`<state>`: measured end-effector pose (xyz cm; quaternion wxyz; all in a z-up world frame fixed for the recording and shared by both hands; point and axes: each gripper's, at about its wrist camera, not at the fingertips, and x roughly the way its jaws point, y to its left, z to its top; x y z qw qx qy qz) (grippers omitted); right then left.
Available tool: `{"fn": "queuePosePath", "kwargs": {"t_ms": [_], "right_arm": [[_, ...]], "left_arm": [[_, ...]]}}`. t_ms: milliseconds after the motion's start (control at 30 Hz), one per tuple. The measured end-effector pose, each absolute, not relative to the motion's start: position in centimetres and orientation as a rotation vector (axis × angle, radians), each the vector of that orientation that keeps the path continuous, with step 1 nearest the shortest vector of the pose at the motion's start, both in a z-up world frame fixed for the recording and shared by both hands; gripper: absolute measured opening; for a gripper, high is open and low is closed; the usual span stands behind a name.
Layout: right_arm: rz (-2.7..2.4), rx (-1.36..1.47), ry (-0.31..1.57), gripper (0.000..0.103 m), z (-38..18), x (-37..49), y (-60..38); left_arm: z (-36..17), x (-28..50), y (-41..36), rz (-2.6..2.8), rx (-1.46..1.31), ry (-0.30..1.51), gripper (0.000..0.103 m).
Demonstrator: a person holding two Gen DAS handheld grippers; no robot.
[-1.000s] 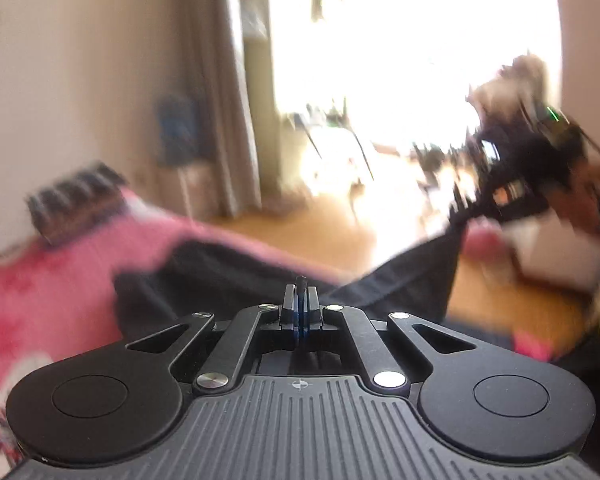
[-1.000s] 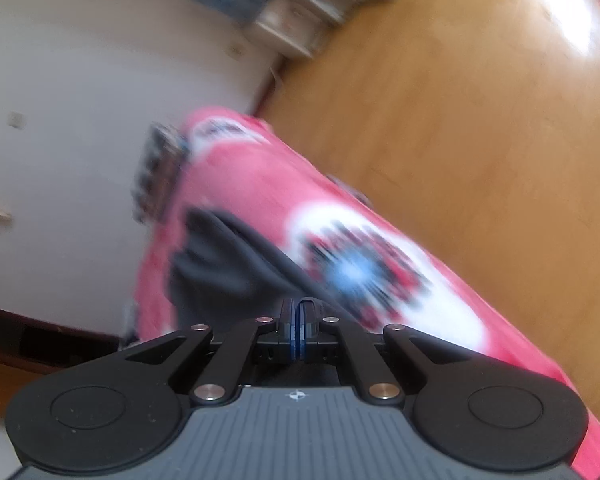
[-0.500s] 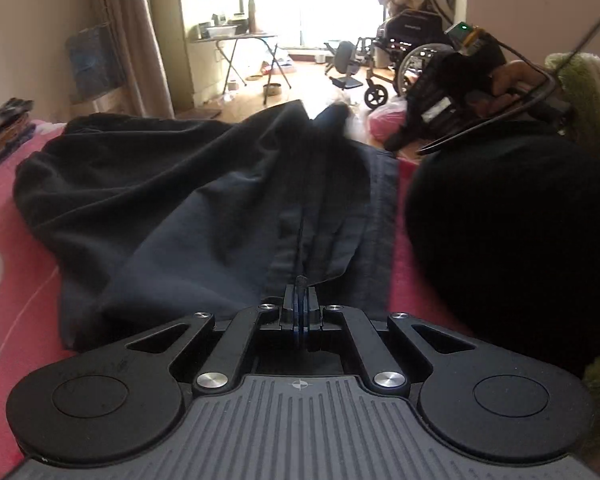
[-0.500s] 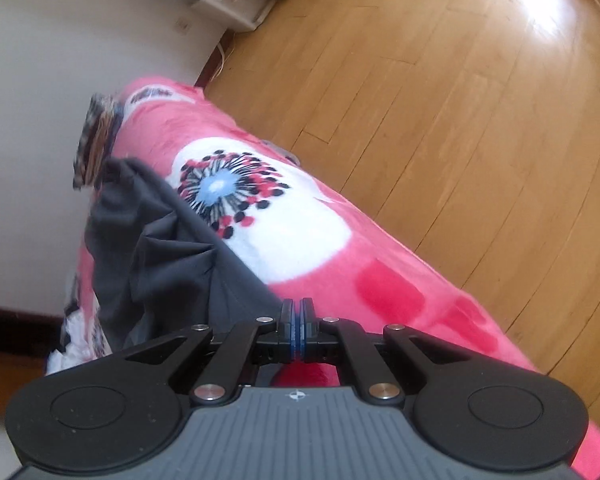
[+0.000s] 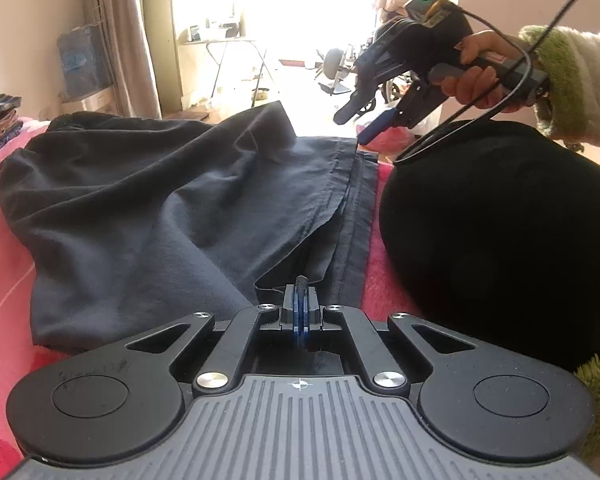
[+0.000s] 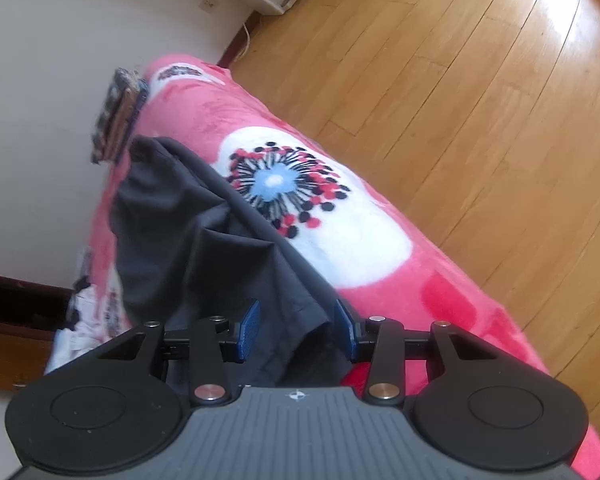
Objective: Fold clothes
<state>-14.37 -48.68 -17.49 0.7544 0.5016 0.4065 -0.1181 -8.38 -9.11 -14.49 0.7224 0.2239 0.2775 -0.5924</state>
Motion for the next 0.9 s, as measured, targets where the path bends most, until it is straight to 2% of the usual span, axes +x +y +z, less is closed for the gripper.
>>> {"fn": "queuePosePath", "kwargs": {"t_ms": [200,400,433,467,567,733,900], "right_arm": [[-0.243,0.898,0.951,0.044,-16.9,-12.5,-47.4],[-0.16,0.638,1.012,0.036,-15.5,-11.0,-44.8],[-0.155,0.624,1.021,0.029,-15.6,-10.9,-44.6],[-0.152,0.607,1.032,0.013,-15.6,-10.8,-44.4],[-0.162,0.584,1.031,0.001,-15.5,-10.9,-44.2],[-0.178,0.604,0.964,0.0,-13.9,-12.3,-44.2],[-0.195,0.609,0.994,0.0,-14.4,-13.4,-44.2]], "left_arm": [[-14.6,-8.0,-8.7,-1.29,0.498,0.611,0.0],[-14.6,-8.2,-8.6,-1.291,0.534,0.615,0.0],[-14.6,-8.3,-8.6,-1.29,0.541,0.61,0.0],[-14.5,-8.3,-8.5,-1.288,0.547,0.608,0.0],[-14.4,-8.4,-8.4,-1.28,0.556,0.601,0.0],[-13.4,-8.7,-7.9,-1.29,0.537,0.585,0.0],[-14.1,-9.4,-8.0,-1.319,0.565,0.597,0.0]]}}
